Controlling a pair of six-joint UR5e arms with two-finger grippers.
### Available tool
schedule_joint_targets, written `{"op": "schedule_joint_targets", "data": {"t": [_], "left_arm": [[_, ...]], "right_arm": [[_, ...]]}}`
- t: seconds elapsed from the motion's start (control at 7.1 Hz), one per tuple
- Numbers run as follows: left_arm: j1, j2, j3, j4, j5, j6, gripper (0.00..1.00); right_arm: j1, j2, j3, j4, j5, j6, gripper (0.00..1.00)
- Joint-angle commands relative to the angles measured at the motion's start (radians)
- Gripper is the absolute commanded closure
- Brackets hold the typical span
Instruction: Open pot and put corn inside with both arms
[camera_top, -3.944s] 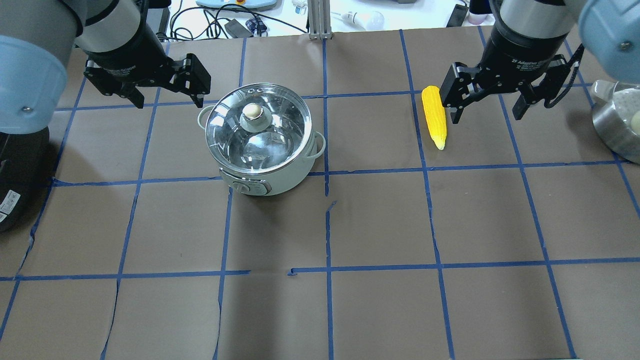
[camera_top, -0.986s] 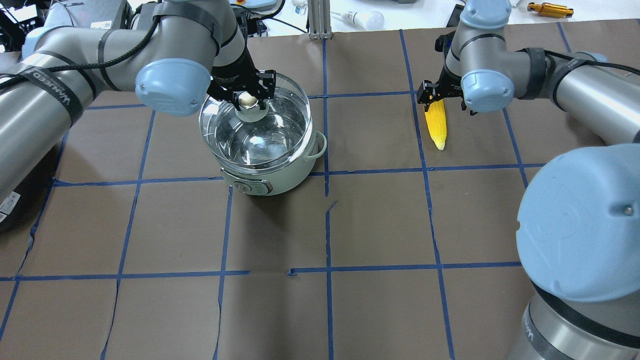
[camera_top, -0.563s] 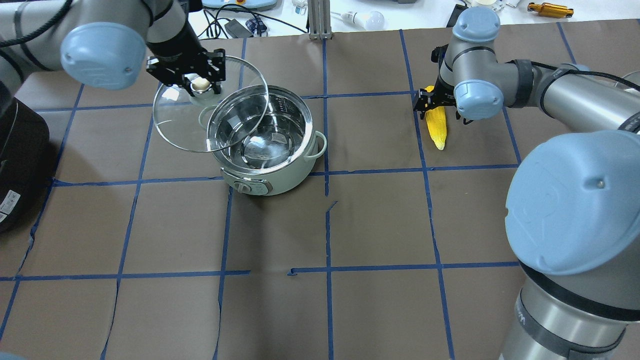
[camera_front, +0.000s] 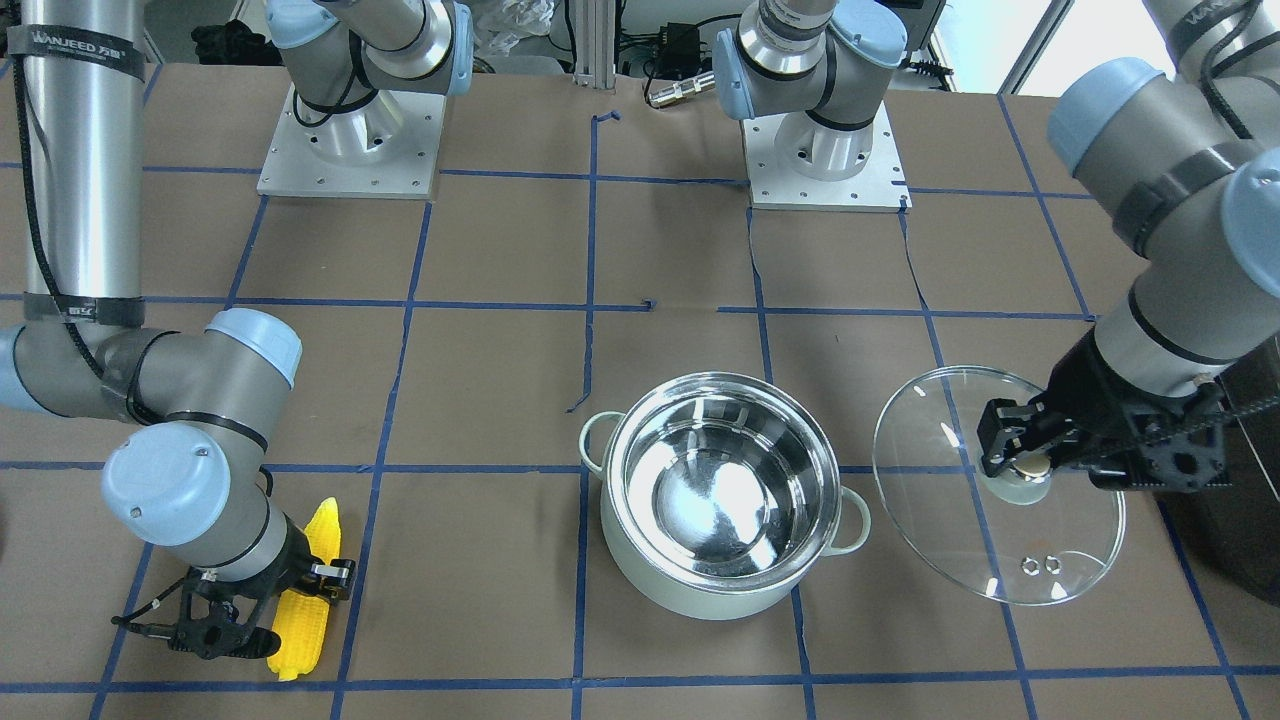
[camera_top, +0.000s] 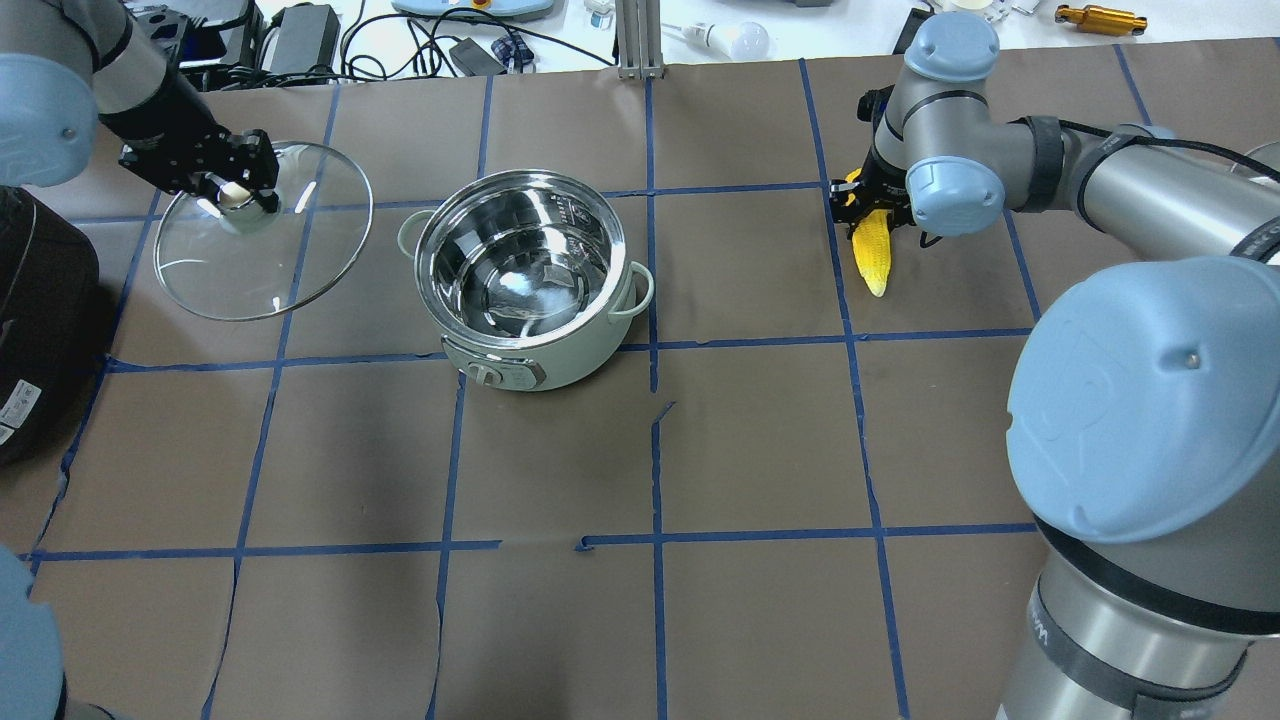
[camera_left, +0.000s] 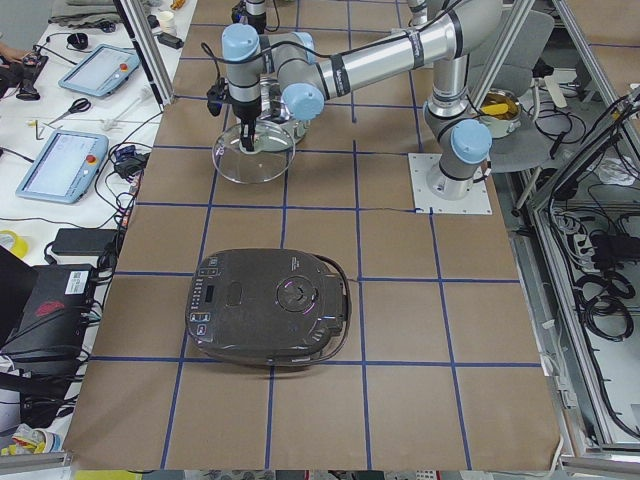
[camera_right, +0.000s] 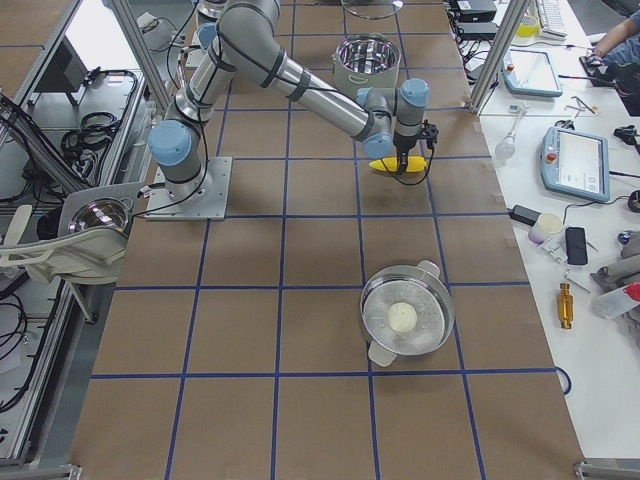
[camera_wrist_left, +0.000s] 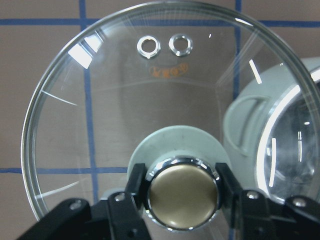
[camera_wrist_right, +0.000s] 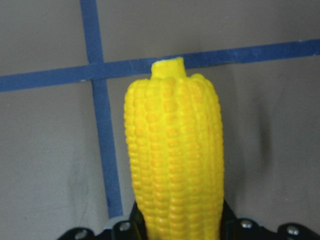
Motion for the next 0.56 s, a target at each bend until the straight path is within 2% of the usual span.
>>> {"op": "schedule_joint_targets", "data": {"t": [0.0,0.28,0.42], "left_arm": [[0.053,-0.07,-0.122,0.239,-0.005,0.115,0.82],[0.055,-0.119,-0.157,0.31,-0.005,0.128,0.82],[0.056,-0.131,-0.165,0.311,0.0,0.164,0.82]], "right_arm": [[0.05,-0.047,-0.092,0.085,0.021,0.052,1.0],[0.248,-0.07,-0.288,0.284,0.006,0.289,1.0],[0.309,-0.07,-0.38,0.355,-0.025,0.306,1.0]]}}
